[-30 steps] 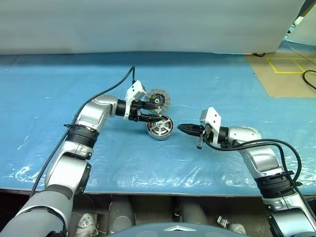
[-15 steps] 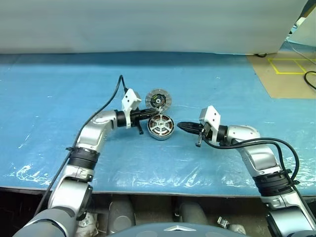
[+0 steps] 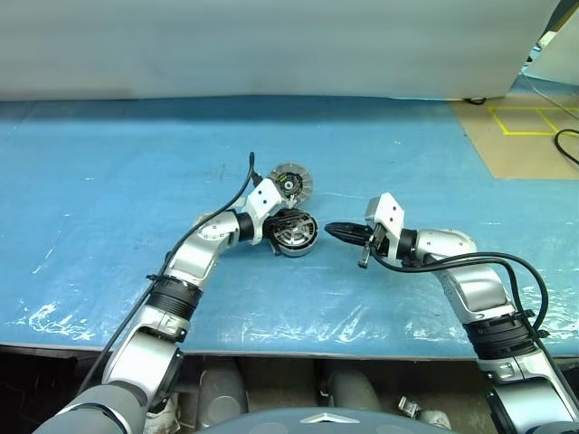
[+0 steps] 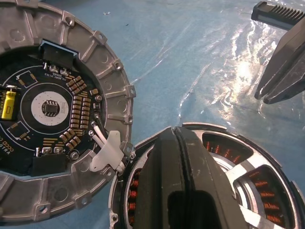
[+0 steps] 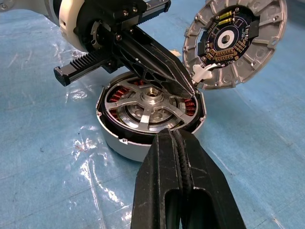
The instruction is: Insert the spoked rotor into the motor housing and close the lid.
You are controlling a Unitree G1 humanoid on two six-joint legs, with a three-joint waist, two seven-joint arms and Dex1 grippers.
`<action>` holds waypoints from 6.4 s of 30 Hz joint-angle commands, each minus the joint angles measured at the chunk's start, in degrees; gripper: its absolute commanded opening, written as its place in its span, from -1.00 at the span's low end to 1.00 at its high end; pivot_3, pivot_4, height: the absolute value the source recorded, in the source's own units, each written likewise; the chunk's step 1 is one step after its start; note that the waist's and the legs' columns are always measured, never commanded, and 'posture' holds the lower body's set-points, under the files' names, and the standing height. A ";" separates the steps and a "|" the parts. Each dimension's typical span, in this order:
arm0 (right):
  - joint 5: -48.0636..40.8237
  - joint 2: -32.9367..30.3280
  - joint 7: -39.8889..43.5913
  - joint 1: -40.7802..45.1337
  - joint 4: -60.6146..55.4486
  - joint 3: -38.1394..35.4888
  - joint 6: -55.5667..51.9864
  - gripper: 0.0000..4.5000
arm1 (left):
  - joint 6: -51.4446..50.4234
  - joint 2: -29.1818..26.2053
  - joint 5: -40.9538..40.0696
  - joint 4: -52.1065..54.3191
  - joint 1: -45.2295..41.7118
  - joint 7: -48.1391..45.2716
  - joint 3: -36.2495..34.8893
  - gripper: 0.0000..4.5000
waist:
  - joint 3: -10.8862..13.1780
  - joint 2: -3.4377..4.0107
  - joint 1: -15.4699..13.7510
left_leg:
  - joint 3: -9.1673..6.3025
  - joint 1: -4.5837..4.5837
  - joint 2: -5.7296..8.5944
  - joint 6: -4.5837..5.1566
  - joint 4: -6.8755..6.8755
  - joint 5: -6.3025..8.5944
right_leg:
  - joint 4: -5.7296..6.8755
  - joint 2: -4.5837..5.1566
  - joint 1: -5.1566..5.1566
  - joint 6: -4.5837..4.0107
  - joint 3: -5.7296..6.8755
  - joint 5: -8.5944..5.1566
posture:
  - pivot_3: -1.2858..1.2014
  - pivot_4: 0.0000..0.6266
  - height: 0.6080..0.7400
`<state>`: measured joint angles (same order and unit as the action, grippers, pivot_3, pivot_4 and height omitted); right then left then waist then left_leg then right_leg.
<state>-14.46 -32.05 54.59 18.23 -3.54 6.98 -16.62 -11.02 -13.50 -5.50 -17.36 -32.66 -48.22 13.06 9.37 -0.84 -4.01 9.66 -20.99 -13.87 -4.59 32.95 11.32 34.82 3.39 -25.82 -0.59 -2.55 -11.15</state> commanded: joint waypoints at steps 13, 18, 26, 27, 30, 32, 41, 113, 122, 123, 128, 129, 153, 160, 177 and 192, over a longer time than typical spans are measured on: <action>-0.14 0.18 0.14 1.22 -1.28 -0.14 0.72 -1.00 | -4.33 -2.66 -5.33 5.98 4.99 -7.75 1.13 -0.99 | 0.00 0.01 0.11 | 0.00 -0.12 -0.01 0.00 -0.08 0.00 | -0.04 -0.02 -0.18 0.01 0.01 -0.01 | 0.03 -0.52 1.00; -0.11 0.18 0.12 1.37 -1.15 -0.14 0.73 -1.00 | -3.13 -0.85 -7.36 6.67 4.94 -5.86 -0.91 -0.99 | 0.00 0.01 0.08 | 0.01 -0.08 -0.01 0.00 -0.07 0.00 | -0.03 -0.02 -0.15 0.01 0.00 -0.01 | 0.03 -0.52 1.00; 0.22 0.23 0.60 1.79 -0.75 0.17 0.70 -1.00 | -4.79 2.29 -12.87 7.91 3.35 -4.03 -5.67 -0.99 | 0.00 0.01 0.10 | 0.01 -0.11 -0.01 0.00 -0.09 0.00 | -0.04 -0.04 -0.18 0.01 -0.01 -0.01 | 0.03 -0.52 1.00; 0.28 0.23 0.64 1.83 -0.77 0.20 0.68 -1.00 | -4.86 1.94 -12.30 7.60 3.40 -3.85 -5.38 -0.99 | 0.00 0.01 0.10 | 0.01 -0.11 -0.01 0.00 -0.09 0.00 | -0.04 -0.04 -0.17 0.01 -0.01 -0.01 | 0.03 -0.52 1.00; 0.34 0.22 0.63 1.96 -0.91 0.21 0.58 -1.00 | -4.47 0.52 -9.71 6.47 3.81 -3.63 -3.63 -0.99 | 0.00 0.01 0.10 | 0.01 -0.12 -0.01 0.01 -0.08 0.00 | -0.04 -0.04 -0.17 0.01 0.00 -0.01 | 0.03 -0.52 1.00; 0.38 0.23 0.60 2.02 -0.96 0.20 0.56 -1.00 | -4.27 -0.63 -7.79 5.97 4.31 -4.02 -1.75 -0.99 | 0.00 0.01 0.10 | 0.01 -0.11 -0.01 0.01 -0.09 0.00 | -0.04 -0.04 -0.17 0.01 0.00 -0.01 | 0.03 -0.52 1.00; 0.45 0.27 0.45 1.97 -1.48 0.32 0.32 -1.00 | -3.66 -1.30 -5.09 5.22 5.48 -3.69 0.66 -0.99 | -0.01 0.01 0.06 | 0.01 -0.07 0.00 0.00 -0.08 0.00 | -0.03 -0.02 -0.14 0.01 0.00 -0.01 | 0.03 -0.52 1.00; 0.50 1.97 0.84 2.48 -3.13 0.93 -0.81 -1.00 | 16.40 -7.21 -5.47 -34.40 -23.73 -3.31 -15.52 -0.99 | 0.02 -0.02 -0.13 | -0.05 -0.17 0.08 -0.01 -0.12 -0.02 | -0.03 -0.01 -0.18 0.27 0.03 0.06 | 0.03 -0.52 1.00; 0.15 1.45 0.09 1.39 -5.35 0.50 -2.10 -1.00 | 21.68 -2.30 -2.90 -47.32 -31.11 -6.25 -15.46 -0.99 | 0.04 -0.05 -0.50 | -0.19 -0.22 0.09 -0.02 -0.08 -0.02 | 0.00 0.01 -0.12 0.32 0.12 0.10 | 0.03 -0.52 1.00; 0.08 1.31 0.00 1.19 -5.67 0.34 -2.31 -1.00 | 21.71 -1.88 -2.11 -48.17 -31.28 -6.85 -14.81 -0.99 | 0.04 -0.05 -0.50 | -0.19 -0.22 0.10 -0.02 -0.08 -0.02 | -0.01 0.02 -0.12 0.32 0.12 0.10 | 0.03 -0.52 1.00; -0.10 0.94 -0.59 0.39 -7.01 0.08 -3.15 -1.00 | 20.23 0.00 -0.33 -50.55 -31.67 -11.26 -13.47 -0.99 | 0.04 -0.07 -0.59 | -0.22 -0.19 0.10 -0.02 -0.07 -0.02 | 0.00 0.02 -0.09 0.33 0.12 0.10 | 0.03 -0.52 1.00; -0.16 0.90 -0.70 0.31 -7.17 0.10 -3.24 -1.00 | 20.20 0.13 0.24 -50.85 -31.65 -11.75 -13.05 -0.99 | 0.04 -0.06 -0.65 | -0.23 -0.20 0.10 -0.02 -0.07 -0.02 | -0.01 0.03 -0.08 0.33 0.14 0.11 | 0.03 -0.52 1.00; 1.43 -3.71 -2.87 6.41 4.83 -6.10 1.25 -1.00 | 9.28 2.39 -1.46 -35.63 -21.58 -30.55 -10.21 -0.99 | 0.05 -0.07 -1.51 | -0.28 -0.15 0.12 -0.01 -0.04 -0.02 | -0.01 0.06 0.04 0.15 0.20 0.00 | 0.03 -0.52 1.00; 2.28 -0.50 -5.71 7.18 5.38 -5.93 4.13 -1.00 | 10.24 0.64 3.31 -27.74 -15.41 -30.59 -2.59 -0.99 | 0.04 -0.06 -1.46 | -0.28 -0.14 0.11 -0.01 -0.04 -0.02 | -0.01 0.07 0.05 0.14 0.21 0.00 | 0.03 -0.52 1.00; -3.18 6.76 -3.78 6.21 -1.61 -1.63 -4.02 -1.00 | 5.19 -2.62 -10.22 -1.33 -1.26 -21.43 -10.98 -0.99 | 0.09 0.08 -1.10 | -0.26 0.20 0.02 -0.01 -0.20 0.00 | -0.15 0.13 0.36 0.10 0.29 -0.05 | 0.03 -0.52 1.00; -0.92 9.28 -3.40 7.10 0.75 3.02 -4.52 0.95 | 3.17 -6.00 -12.86 21.68 21.91 -8.27 -12.99 -1.00 | 0.11 0.12 0.23 | -0.27 -0.11 -0.04 -0.01 -0.30 0.00 | -0.18 0.12 0.03 0.12 0.40 -0.08 | 0.03 -0.52 1.00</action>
<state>-15.65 -22.97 51.38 24.39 -2.45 9.66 -21.79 -7.97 -18.92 -17.18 0.47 -11.16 -57.57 0.45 9.48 -0.72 -3.78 9.40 -21.11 -13.91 -4.60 32.65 11.32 34.64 3.51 -25.80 -0.47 -2.15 -11.24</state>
